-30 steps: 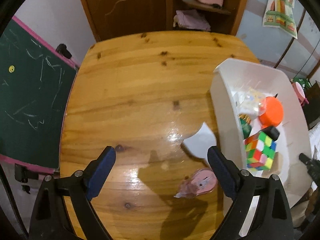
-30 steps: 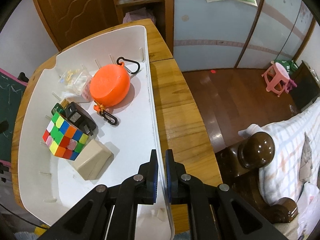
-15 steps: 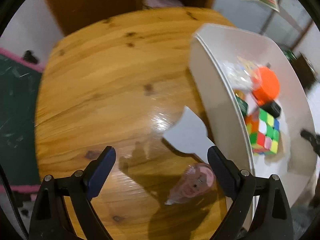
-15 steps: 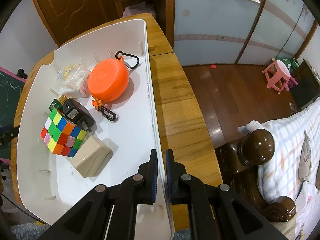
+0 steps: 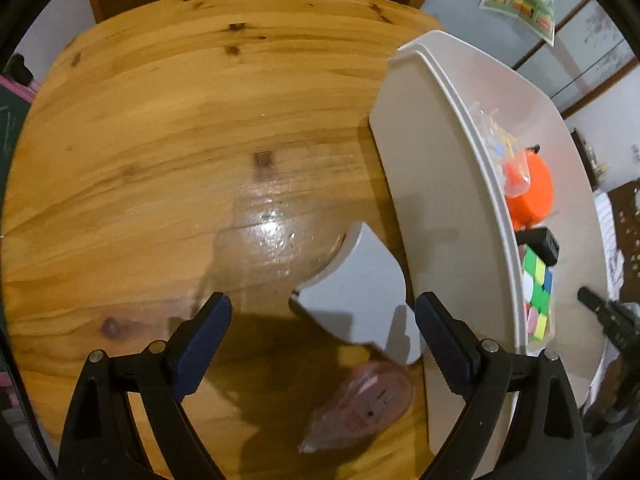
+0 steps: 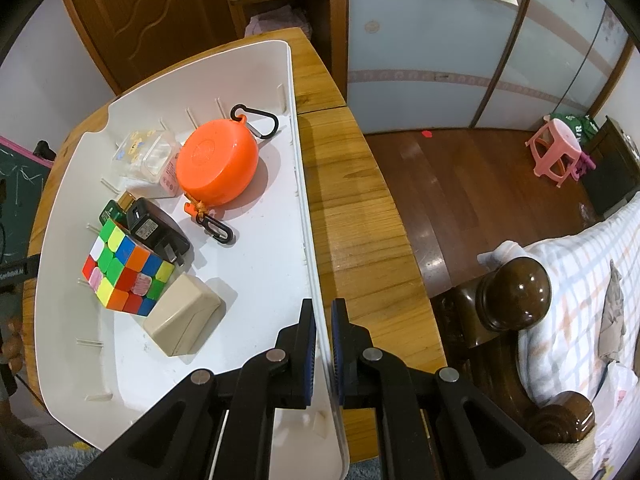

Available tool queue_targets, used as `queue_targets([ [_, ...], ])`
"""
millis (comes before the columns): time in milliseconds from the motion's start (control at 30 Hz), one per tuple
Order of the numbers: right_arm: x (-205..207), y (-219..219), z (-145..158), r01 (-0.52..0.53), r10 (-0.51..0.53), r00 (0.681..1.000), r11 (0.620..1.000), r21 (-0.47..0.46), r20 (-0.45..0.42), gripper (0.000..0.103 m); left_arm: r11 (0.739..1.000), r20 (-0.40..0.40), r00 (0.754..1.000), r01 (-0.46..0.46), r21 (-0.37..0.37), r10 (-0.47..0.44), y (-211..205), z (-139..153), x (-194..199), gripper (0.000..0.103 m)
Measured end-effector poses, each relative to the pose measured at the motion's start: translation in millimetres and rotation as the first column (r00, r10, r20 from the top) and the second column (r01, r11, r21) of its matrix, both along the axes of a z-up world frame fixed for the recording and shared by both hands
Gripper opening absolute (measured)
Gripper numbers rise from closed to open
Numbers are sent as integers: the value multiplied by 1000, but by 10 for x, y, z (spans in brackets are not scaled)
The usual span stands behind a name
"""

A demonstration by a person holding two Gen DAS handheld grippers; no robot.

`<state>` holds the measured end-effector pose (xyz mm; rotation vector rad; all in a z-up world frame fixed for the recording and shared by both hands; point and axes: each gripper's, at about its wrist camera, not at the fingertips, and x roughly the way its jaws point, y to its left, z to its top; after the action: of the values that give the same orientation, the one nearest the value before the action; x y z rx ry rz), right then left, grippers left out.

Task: Organize rigid objects
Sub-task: 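Move the left tool back toward the pink correction-tape dispenser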

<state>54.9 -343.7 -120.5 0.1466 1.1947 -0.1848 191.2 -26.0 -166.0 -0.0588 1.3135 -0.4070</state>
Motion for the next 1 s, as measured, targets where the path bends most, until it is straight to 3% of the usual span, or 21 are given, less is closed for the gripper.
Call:
queue_targets([
  [67, -1, -1, 1, 0, 0, 1000, 1000, 1, 0, 8, 1000, -2, 1000, -10, -9, 10, 16, -24, 43, 94],
  [200, -1, -1, 0, 3, -3, 1000, 1000, 1, 1, 8, 998, 21, 1000, -23, 55, 22, 3, -105, 105, 96],
  [467, 2, 10, 0, 8, -8, 1000, 1000, -2, 1, 8, 996, 65, 996, -71, 48, 68, -25, -143, 190, 97],
  [600, -2, 13, 0, 9, -9, 1000, 1000, -1, -1, 8, 996, 99, 993, -65, 62, 58, 16, -179, 119, 103],
  [1000, -28, 29, 0, 6, -6, 1000, 1000, -2, -2, 8, 991, 138, 990, -7, 134, -11, 130, -132, -162, 103],
])
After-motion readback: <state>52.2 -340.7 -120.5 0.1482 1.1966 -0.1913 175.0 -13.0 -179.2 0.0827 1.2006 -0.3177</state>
